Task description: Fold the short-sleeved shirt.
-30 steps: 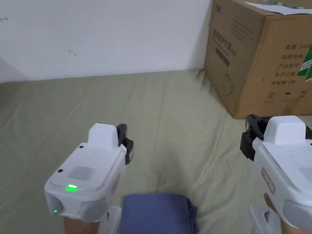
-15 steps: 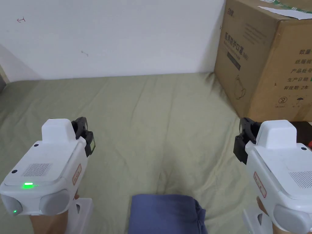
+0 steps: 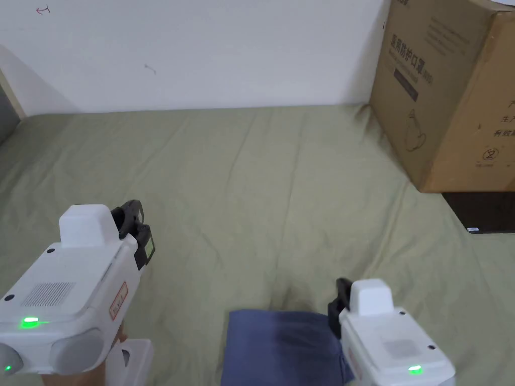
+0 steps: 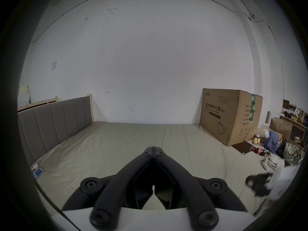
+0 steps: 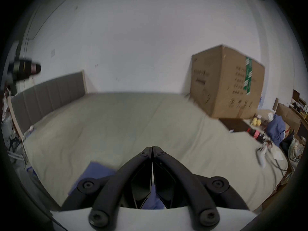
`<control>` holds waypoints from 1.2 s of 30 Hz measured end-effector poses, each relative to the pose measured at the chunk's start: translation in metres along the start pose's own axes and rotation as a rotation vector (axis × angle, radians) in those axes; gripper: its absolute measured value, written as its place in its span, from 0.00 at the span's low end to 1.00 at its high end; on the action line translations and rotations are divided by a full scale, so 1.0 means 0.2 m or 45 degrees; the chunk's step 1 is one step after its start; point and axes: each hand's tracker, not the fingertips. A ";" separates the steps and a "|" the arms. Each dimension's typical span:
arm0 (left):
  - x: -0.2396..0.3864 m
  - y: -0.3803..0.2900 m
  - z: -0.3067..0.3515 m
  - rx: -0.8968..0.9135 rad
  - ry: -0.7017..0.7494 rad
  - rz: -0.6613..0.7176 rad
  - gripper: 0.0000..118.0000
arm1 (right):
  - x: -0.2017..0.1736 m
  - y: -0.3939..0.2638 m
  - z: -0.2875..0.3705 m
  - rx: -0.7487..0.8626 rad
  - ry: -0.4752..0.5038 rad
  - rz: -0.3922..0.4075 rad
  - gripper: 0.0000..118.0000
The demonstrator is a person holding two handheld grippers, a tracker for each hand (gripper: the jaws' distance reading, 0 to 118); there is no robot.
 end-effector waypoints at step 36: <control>0.11 -1.07 -0.65 -1.310 -0.613 0.693 0.47 | -0.12 -0.43 -0.29 -0.270 0.096 -0.018 0.00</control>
